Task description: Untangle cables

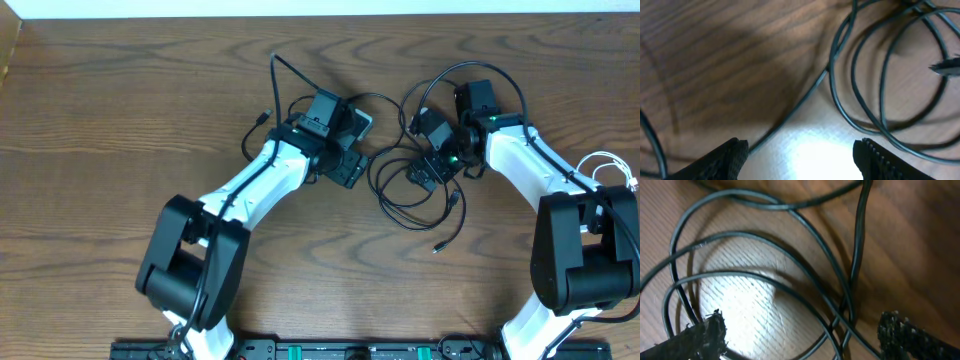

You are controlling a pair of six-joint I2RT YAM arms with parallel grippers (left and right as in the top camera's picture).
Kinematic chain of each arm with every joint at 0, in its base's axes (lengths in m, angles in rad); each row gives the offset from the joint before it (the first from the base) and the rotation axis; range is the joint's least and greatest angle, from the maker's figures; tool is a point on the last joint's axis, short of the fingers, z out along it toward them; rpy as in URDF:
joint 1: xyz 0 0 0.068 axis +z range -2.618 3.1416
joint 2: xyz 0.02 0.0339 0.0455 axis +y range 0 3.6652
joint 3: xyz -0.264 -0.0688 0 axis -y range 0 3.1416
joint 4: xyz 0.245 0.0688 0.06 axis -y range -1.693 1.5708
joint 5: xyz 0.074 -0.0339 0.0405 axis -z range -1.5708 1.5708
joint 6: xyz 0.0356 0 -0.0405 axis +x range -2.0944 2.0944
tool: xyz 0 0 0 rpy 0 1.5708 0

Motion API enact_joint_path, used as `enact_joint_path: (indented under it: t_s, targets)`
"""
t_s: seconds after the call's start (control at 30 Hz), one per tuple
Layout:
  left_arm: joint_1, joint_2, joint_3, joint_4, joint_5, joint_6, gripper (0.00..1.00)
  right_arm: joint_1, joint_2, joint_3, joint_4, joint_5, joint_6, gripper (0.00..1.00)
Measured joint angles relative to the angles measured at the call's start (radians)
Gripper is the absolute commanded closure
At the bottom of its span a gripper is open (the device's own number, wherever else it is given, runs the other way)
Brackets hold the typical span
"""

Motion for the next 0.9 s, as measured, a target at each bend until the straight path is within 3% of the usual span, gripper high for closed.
enact_joint_path:
  t_s: [0.4,0.5,0.57,0.77,0.9]
  targets:
    - [0.001,0.127,0.000,0.071,-0.001,0.009,0.27,0.001,0.000,-0.001,0.021,-0.083,0.004,0.01]
    - [0.001,0.135,0.002,0.095,-0.003,0.015,0.41,0.001,0.000,-0.001,0.021,-0.089,0.004,0.01]
    - [0.000,0.138,0.002,0.101,-0.010,0.024,0.62,0.001,0.000,-0.001,0.021,-0.091,0.005,0.01]
    - [0.000,0.156,0.017,0.112,-0.050,0.023,0.78,0.001,0.000,-0.002,0.021,-0.095,0.004,0.01]
    - [0.001,0.158,0.019,0.113,-0.055,0.022,0.81,0.001,0.000,-0.002,0.021,-0.094,0.004,0.01]
